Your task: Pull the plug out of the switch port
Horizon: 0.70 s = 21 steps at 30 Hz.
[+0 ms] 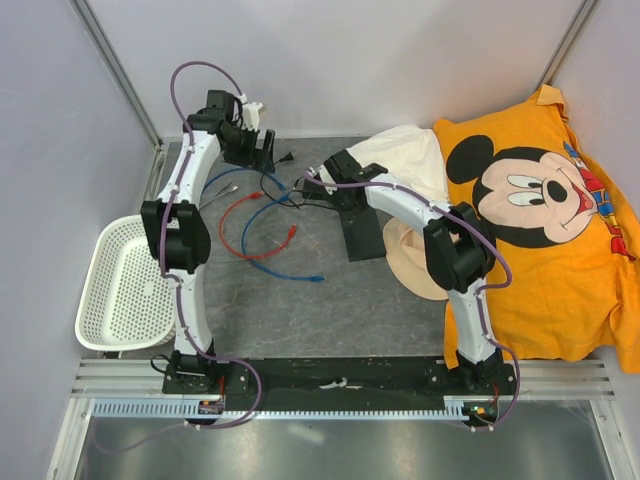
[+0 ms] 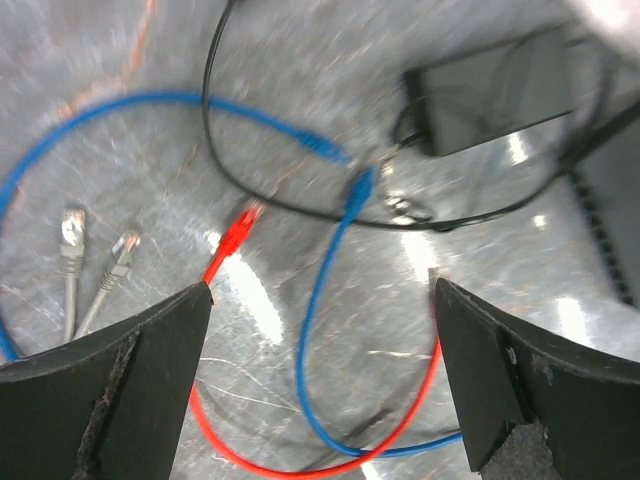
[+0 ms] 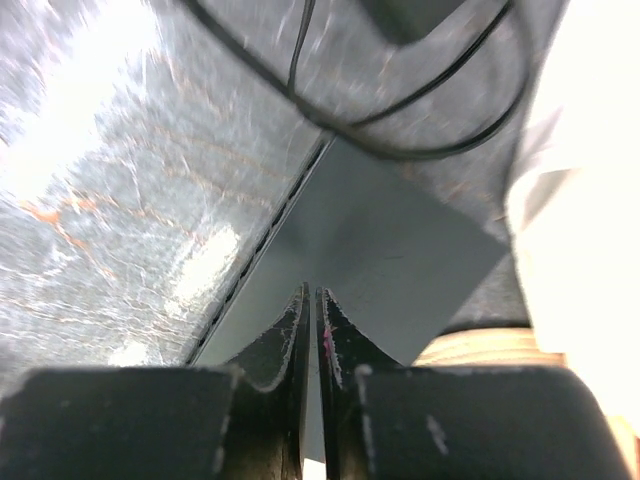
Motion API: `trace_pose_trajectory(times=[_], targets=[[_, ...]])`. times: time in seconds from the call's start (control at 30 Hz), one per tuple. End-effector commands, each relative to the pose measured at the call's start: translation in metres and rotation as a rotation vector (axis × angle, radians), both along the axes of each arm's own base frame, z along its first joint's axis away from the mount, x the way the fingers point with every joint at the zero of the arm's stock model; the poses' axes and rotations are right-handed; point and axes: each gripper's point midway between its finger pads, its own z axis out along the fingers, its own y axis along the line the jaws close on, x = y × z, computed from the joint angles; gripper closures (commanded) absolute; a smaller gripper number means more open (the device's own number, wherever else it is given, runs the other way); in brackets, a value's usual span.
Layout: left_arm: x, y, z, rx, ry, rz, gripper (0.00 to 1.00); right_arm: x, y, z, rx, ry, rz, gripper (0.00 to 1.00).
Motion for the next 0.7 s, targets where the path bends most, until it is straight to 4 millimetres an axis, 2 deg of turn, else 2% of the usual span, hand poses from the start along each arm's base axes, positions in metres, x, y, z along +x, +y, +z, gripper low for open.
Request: trace_pose_trajectory(times=[0.0,0.1,0.13,0.17,0.2,0.27,0.5,0.63,0.67], targets=[[0.001,-0.031,0.131,-0.125,-0.314,-0.024,0.01,0.022,0.013,0.081,0.097,-0.174,0.001,0.87],[0.0,-0.036,0.164,-0.167,-0.395,-0.01,0.01,0.028,0.014,0.116,0.158,-0.232,-0.001,0.86],[0.003,-0.037,0.176,-0.184,-0.433,-0.002,0.01,0.031,0.013,0.126,0.178,-0.253,-0.009,0.83],[0.003,-0.038,0.184,-0.194,-0.454,0.003,0.01,0.034,0.008,0.141,0.196,-0.285,-0.024,0.47],[0.001,-0.04,0.193,-0.204,-0.478,0.003,0.01,0.037,0.006,0.151,0.214,-0.307,-0.05,0.33],[0.002,-0.042,0.209,-0.228,-0.522,0.008,0.01,0.044,-0.006,0.171,0.231,-0.362,-0.091,0.13],[-0.014,-0.059,0.243,-0.285,-0.604,-0.053,0.01,0.051,-0.044,0.203,0.247,-0.438,-0.232,0.07],[-0.037,-0.07,0.277,-0.268,-0.702,-0.133,0.01,0.045,-0.06,0.222,0.238,-0.482,-0.313,0.02],[-0.048,-0.07,0.292,-0.266,-0.739,-0.145,0.01,0.04,-0.065,0.233,0.248,-0.5,-0.322,0.02]])
